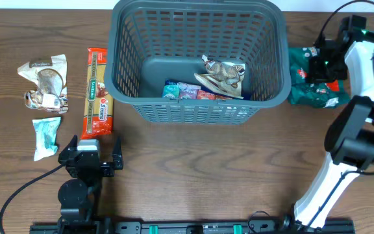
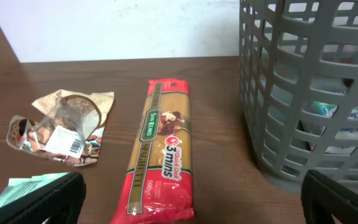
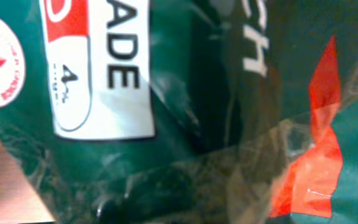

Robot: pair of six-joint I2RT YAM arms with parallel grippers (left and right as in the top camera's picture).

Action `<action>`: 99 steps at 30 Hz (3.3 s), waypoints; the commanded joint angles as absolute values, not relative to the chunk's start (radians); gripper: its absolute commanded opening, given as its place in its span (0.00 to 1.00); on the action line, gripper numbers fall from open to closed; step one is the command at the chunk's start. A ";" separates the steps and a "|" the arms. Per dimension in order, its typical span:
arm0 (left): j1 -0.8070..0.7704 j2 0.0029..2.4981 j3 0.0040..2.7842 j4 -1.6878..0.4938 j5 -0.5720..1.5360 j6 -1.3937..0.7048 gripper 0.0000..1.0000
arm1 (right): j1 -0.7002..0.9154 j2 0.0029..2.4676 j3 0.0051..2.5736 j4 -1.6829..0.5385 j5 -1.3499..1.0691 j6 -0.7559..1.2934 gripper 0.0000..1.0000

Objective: Pack container
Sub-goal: 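Lift the Nescafé bag with the right gripper and swing toward basket, then lower the Nescafé bag into the basket and open the right gripper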

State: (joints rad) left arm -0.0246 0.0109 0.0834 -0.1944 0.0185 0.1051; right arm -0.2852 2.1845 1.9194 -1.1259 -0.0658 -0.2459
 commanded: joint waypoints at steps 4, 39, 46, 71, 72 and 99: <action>-0.029 0.004 0.067 -0.223 0.010 0.109 0.99 | -0.276 1.972 1.935 -1.131 -0.041 -0.213 0.02; -0.029 0.004 0.067 -0.223 0.010 0.109 0.99 | 0.022 1.365 1.936 -1.232 -0.034 -0.207 0.01; -0.029 0.004 0.067 -0.223 0.010 0.109 0.99 | 0.222 1.365 1.936 -1.230 0.036 -0.207 0.01; -0.029 0.004 0.067 -0.223 0.010 0.109 0.99 | 0.499 1.523 1.935 -1.188 0.228 -0.244 0.02; -0.029 0.004 0.067 -0.223 0.010 0.109 0.99 | 0.499 1.530 1.935 -1.184 0.227 -0.244 0.01; -0.029 0.004 0.067 -0.223 0.010 0.109 0.99 | 0.475 1.753 1.935 -1.140 0.142 -0.108 0.01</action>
State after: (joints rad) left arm -0.0246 0.0109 0.0834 -0.1944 0.0185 0.1051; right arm 0.4873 1.7584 1.9152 -1.1488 0.1307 -0.1768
